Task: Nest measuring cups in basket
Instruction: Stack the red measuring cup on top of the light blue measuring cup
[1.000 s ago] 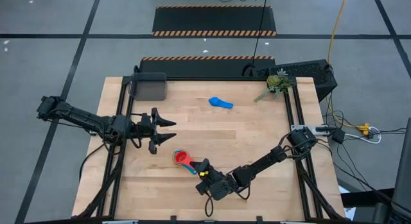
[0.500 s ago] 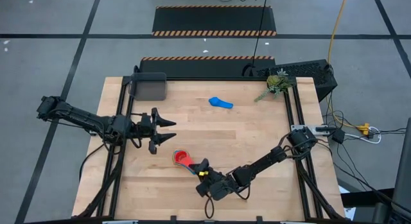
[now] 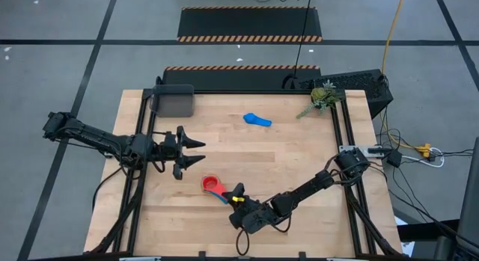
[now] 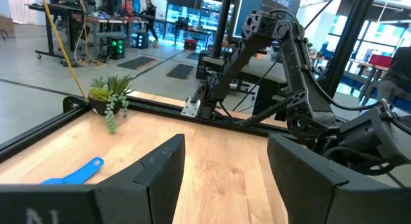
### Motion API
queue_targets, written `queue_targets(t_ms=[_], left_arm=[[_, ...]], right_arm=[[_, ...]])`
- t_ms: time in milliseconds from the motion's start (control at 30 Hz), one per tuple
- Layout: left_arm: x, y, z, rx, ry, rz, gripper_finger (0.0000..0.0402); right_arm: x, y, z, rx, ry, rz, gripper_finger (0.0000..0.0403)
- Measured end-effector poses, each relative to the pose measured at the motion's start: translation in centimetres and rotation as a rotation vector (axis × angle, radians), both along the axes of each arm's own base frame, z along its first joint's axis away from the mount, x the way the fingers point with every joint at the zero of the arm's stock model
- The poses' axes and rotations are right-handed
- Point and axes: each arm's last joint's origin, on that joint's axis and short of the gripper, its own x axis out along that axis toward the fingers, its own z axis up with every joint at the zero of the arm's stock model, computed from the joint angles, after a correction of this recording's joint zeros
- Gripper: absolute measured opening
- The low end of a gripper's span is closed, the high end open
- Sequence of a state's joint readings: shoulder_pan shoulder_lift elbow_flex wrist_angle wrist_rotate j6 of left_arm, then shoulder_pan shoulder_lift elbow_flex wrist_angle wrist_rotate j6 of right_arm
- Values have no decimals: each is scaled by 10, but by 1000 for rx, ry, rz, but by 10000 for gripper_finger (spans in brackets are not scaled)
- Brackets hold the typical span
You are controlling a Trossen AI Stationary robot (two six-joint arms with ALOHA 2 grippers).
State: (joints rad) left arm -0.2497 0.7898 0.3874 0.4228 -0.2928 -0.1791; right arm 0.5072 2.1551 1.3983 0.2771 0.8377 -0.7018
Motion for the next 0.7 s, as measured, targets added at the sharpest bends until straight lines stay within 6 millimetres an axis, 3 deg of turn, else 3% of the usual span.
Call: queue_targets(t_ms=[533, 700], left_arm=[[0, 0, 0, -9, 0, -4, 225], [0, 0, 0, -9, 0, -5, 225]], right_arm=[[-1, 1, -2, 100, 5, 15, 71], [-1, 2, -3, 141, 4, 23, 106]])
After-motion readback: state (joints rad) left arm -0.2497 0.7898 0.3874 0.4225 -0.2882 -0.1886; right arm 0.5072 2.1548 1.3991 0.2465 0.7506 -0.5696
